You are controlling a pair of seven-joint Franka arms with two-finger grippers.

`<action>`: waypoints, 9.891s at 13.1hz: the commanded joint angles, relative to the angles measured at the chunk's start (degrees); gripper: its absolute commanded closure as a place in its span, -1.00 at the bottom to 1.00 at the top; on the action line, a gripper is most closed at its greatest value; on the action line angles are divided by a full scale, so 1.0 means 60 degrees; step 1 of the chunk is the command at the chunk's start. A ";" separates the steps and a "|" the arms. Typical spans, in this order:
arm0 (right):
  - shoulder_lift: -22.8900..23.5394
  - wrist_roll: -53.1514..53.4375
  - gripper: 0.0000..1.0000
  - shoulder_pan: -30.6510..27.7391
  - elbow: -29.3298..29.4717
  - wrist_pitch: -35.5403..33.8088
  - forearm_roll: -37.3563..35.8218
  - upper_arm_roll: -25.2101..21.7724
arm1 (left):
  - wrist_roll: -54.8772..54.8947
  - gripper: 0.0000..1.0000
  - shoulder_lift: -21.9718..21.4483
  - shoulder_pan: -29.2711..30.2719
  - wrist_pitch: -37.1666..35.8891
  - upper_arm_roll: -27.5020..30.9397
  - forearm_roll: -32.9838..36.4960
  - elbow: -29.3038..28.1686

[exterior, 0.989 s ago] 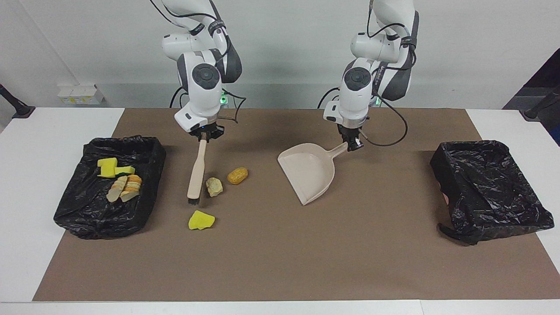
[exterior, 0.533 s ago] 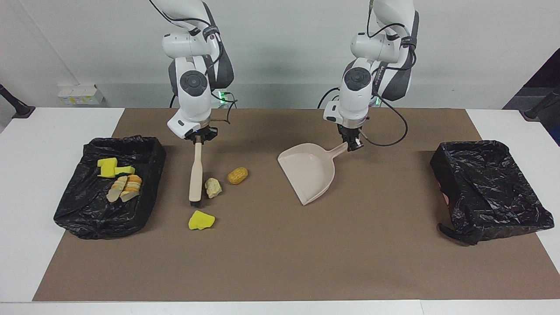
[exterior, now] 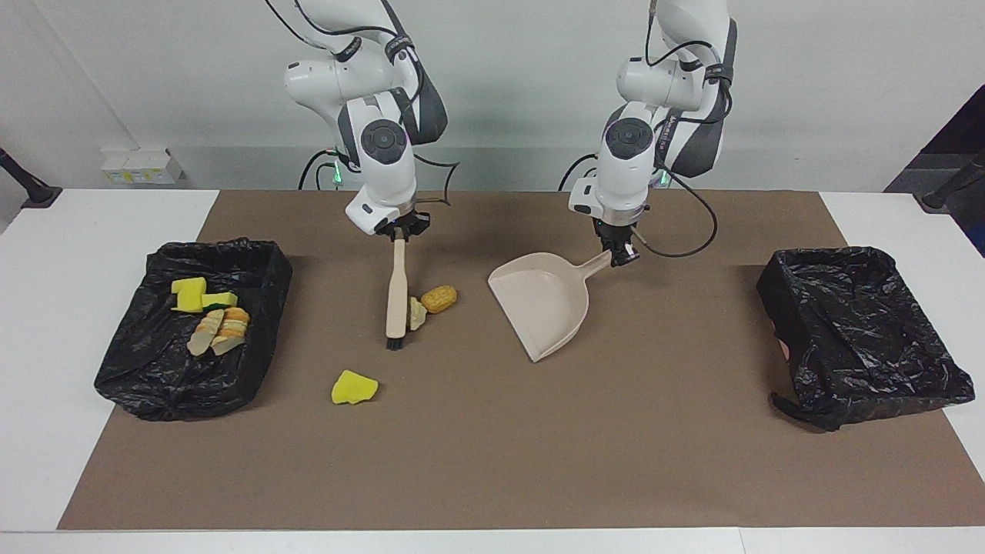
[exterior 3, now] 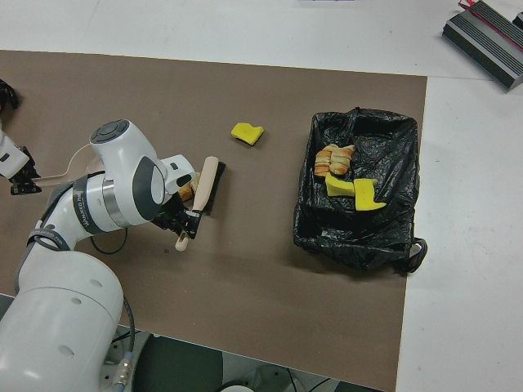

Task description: Sweep and dump trash in bin

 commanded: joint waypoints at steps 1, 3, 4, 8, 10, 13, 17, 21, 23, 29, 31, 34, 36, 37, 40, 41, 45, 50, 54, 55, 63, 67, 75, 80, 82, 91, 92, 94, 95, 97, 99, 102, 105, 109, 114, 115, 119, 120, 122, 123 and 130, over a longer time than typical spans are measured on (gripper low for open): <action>0.0051 0.0253 1.00 -0.0084 0.0155 0.0193 0.0792 0.0008 | -0.0198 1.00 -0.0225 -0.0154 0.0327 0.0107 0.0164 -0.0355; 0.0168 0.0868 1.00 -0.0055 0.0346 0.0164 0.1304 0.0022 | -0.0198 1.00 -0.0210 -0.0155 0.0327 0.0107 0.0164 -0.0355; 0.0183 0.1001 1.00 0.0119 0.0390 0.0193 0.1742 0.0022 | -0.0198 1.00 -0.0225 -0.0155 0.0313 0.0107 0.0164 -0.0355; 0.0460 0.1894 1.00 0.1026 0.0756 0.0251 0.2448 0.0022 | -0.0213 1.00 -0.0225 -0.0155 0.0313 0.0107 0.0164 -0.0355; 0.0506 0.2261 1.00 0.1438 0.0771 0.0544 0.2610 0.0022 | -0.0227 1.00 -0.0225 -0.0140 0.0313 0.0107 0.0149 -0.0355; 0.0491 0.2320 1.00 0.1936 0.0888 0.0589 0.3166 0.0052 | -0.0242 1.00 -0.0210 -0.0140 0.0357 0.0107 0.0149 -0.0355; 0.0578 0.3067 1.00 0.2742 0.1444 0.0559 0.3255 0.0066 | -0.0242 1.00 -0.0210 -0.0140 0.0328 0.0107 0.0149 -0.0355; 0.0826 0.3067 1.00 0.3212 0.2087 0.0560 0.3241 0.0066 | -0.0257 1.00 -0.0225 -0.0140 0.0313 0.0107 0.0149 -0.0355; 0.1134 0.3082 1.00 0.3342 0.2804 0.0457 0.3065 0.0066 | -0.0257 1.00 -0.0225 -0.0140 0.0298 0.0107 0.0149 -0.0355; 0.1310 0.1857 1.00 0.2381 0.3042 0.0573 0.1046 -0.0036 | -0.0257 1.00 -0.0225 -0.0140 0.0298 0.0107 0.0149 -0.0355; 0.1632 0.0322 1.00 0.1183 0.3071 0.0763 0.0693 -0.0036 | -0.0344 1.00 -0.0225 -0.0125 0.0327 0.0107 0.0149 -0.0384; 0.2247 -0.0916 1.00 -0.0372 0.3581 0.0750 -0.0666 -0.0022 | -0.0521 1.00 -0.0225 -0.0067 0.0400 0.0107 0.0105 -0.0428; 0.2759 -0.1484 1.00 -0.1149 0.4357 0.0386 -0.1619 -0.0007 | -0.0477 1.00 -0.0225 -0.0096 0.0474 0.0107 0.0105 -0.0428; 0.3008 -0.2112 1.00 -0.1458 0.4679 0.0210 -0.2058 -0.0021 | -0.0491 1.00 -0.0239 -0.0096 0.0474 0.0107 0.0091 -0.0486; 0.3332 -0.2923 1.00 -0.2205 0.4756 0.0369 -0.3509 -0.0007 | -0.0520 1.00 -0.0269 -0.0111 0.0489 0.0107 0.0090 -0.0545; 0.3362 -0.3098 1.00 -0.2426 0.4654 0.0340 -0.3643 -0.0007 | -0.0520 1.00 -0.0269 -0.0111 0.0489 0.0107 0.0076 -0.0545; 0.3464 -0.3349 1.00 -0.2457 0.4112 0.0222 -0.3732 -0.0036 | -0.0637 1.00 -0.0283 -0.0125 0.0518 0.0107 0.0061 -0.0560; 0.3567 -0.2499 1.00 -0.1622 0.4242 0.0178 -0.3572 0.0008 | -0.0652 1.00 -0.0283 -0.0111 0.0518 0.0107 0.0061 -0.0575; 0.3582 -0.2426 1.00 -0.0483 0.4375 -0.0011 -0.2754 0.0008 | -0.0667 1.00 -0.0283 -0.0096 0.0518 0.0107 0.0061 -0.0575; 0.3524 -0.2426 1.00 -0.0364 0.4302 -0.0200 -0.2693 0.0037 | -0.0667 1.00 -0.0283 -0.0081 0.0518 0.0107 0.0061 -0.0575; 0.2997 -0.1858 1.00 0.1554 0.4024 -0.0831 -0.1010 0.0052 | -0.0667 1.00 -0.0283 -0.0067 0.0518 0.0107 0.0046 -0.0575; 0.2660 -0.0611 1.00 0.2624 0.3994 -0.1168 -0.0102 0.0066 | -0.0667 1.00 -0.0283 -0.0037 0.0503 0.0107 0.0046 -0.0575; 0.1049 -0.0375 1.00 0.2436 0.4111 -0.2749 0.0589 -0.0036 | -0.1444 1.00 -0.0356 0.0387 0.0357 0.0165 0.0046 -0.0268; 0.0872 -0.0549 1.00 0.2436 0.3834 -0.3016 0.0574 -0.0021 | -0.1429 1.00 -0.0371 0.0665 0.0386 0.0180 -0.0085 -0.0150; 0.0959 -0.0566 1.00 0.2421 0.3935 -0.2666 0.0603 -0.0007 | -0.1356 1.00 -0.0400 0.0666 0.0342 0.0180 -0.0085 -0.0208; 0.1560 0.1090 1.00 0.3095 0.4536 -0.0128 0.2084 0.0037 | -0.1428 1.00 -0.0972 0.0153 -0.0068 0.0136 -0.0773 -0.0868; 0.1546 0.1104 1.00 0.3124 0.4696 -0.0187 0.2083 -0.0006 | -0.1458 1.00 -0.0957 0.0168 -0.0054 0.0151 -0.1078 -0.0853; 0.1502 0.1104 1.00 0.2978 0.4785 -0.0275 0.1821 -0.0050 | -0.1502 1.00 -0.0899 0.0270 -0.0024 0.0180 -0.1666 -0.0795; 0.1371 0.1090 1.00 0.2847 0.4785 -0.0493 0.1703 -0.0094 | -0.1618 1.00 -0.0899 0.0285 -0.0024 0.0180 -0.1682 -0.0780; 0.1006 0.1061 1.00 0.2466 0.4727 -0.0918 0.1542 -0.0109 | -0.2232 1.00 -0.0913 0.0460 -0.0083 0.0180 -0.1682 -0.0809; 0.0683 0.0988 1.00 0.2085 0.4508 -0.1663 0.1337 -0.0095 | -0.2337 1.00 -0.0986 0.0853 0.0048 0.0195 -0.1813 -0.0780; -0.0311 0.1045 1.00 0.2084 0.3032 -0.1697 0.1190 -0.0022 | -0.2278 1.00 -0.1381 0.1951 0.0049 0.0180 -0.2180 -0.0430; -0.0579 0.2196 1.00 0.2855 0.2472 -0.1799 0.1175 0.0022 | -0.2060 1.00 -0.1382 0.2582 0.0078 0.0210 -0.2603 -0.0034; -0.0870 0.2935 1.00 0.3855 0.1916 -0.1682 0.1160 0.0022 | -0.1357 1.00 -0.1776 0.3301 -0.0126 0.0239 -0.2869 0.0114; -0.0375 0.2439 1.00 0.3404 0.2102 -0.0819 0.1160 -0.0007 | 0.0162 1.00 -0.2158 0.3901 -0.2218 0.0327 -0.2693 -0.0002; 0.0062 0.2423 1.00 0.3388 0.2525 -0.0861 0.1131 -0.0007 | 0.0734 1.00 -0.2245 0.4179 -0.2352 0.0312 -0.2388 -0.0018; 0.2257 0.2132 1.00 0.2995 0.4997 -0.0803 0.0284 -0.0007 | 0.3124 1.00 -0.1853 0.4621 -0.1741 0.0312 -0.1262 0.0011; 0.2916 0.1956 1.00 0.2992 0.5628 -0.0817 0.0049 -0.0007 | 0.3533 1.00 -0.1561 0.4606 -0.1361 0.0298 -0.0663 0.0113; 0.4437 0.1939 1.00 0.3123 0.7440 -0.0962 -0.0317 -0.0007 | 0.4775 1.00 -0.1164 0.4737 -0.1064 0.0341 0.0117 0.0623; 0.5243 0.1939 1.00 0.3269 0.8495 -0.1008 -0.0740 0.0008 | 0.5319 1.00 -0.0901 0.4970 -0.0977 0.0341 0.0279 0.0859; 0.7915 0.1253 1.00 0.3972 1.1156 -0.0832 -0.0934 0.0052 | 0.5734 1.00 0.0519 0.4725 -0.0598 0.0312 0.1379 0.1315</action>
